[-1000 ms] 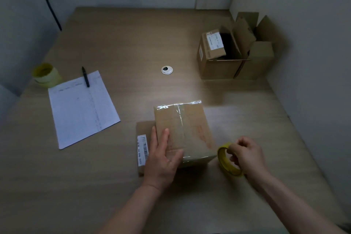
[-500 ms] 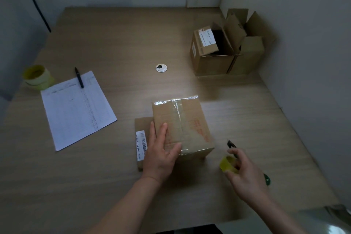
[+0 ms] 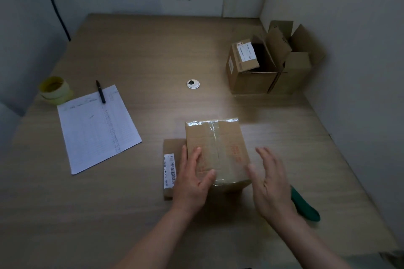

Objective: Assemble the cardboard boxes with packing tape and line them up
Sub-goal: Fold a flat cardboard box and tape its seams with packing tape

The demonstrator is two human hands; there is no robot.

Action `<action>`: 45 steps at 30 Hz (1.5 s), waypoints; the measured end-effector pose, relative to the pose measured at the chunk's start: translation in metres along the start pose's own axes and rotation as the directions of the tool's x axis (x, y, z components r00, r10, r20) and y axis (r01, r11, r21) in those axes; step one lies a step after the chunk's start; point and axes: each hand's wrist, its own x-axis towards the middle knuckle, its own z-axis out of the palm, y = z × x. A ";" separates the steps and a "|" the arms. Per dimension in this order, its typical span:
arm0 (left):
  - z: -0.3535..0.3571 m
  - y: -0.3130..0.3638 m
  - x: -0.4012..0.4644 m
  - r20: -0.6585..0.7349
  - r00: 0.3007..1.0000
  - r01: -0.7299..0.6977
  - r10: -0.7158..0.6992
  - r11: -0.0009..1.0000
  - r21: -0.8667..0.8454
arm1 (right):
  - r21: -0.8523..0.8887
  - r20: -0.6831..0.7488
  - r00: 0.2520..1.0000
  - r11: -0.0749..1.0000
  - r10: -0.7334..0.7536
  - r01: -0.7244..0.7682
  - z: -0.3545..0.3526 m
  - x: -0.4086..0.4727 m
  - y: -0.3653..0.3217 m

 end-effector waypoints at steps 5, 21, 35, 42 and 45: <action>0.001 0.003 0.002 -0.046 0.999 -0.014 0.016 1.000 0.025 | 0.011 0.184 0.978 0.995 -0.103 0.103 0.031 0.017 -0.003; 0.005 0.005 0.000 -0.032 0.997 0.072 -0.072 0.997 -0.013 | -0.304 0.494 0.791 0.781 -0.360 0.545 0.055 0.162 -0.066; -0.007 0.017 0.005 0.105 0.984 0.153 -0.147 0.987 -0.057 | 0.320 0.306 0.897 0.853 0.319 -0.413 0.032 0.131 -0.032; -0.046 0.054 0.040 0.244 0.920 0.371 -0.306 0.882 -0.292 | 0.518 0.470 0.790 0.601 0.394 -0.608 -0.006 0.127 -0.070; -0.088 0.081 0.070 0.085 0.973 0.228 -0.216 0.816 -0.531 | 0.863 0.309 0.936 0.363 0.169 -0.350 -0.037 0.139 -0.096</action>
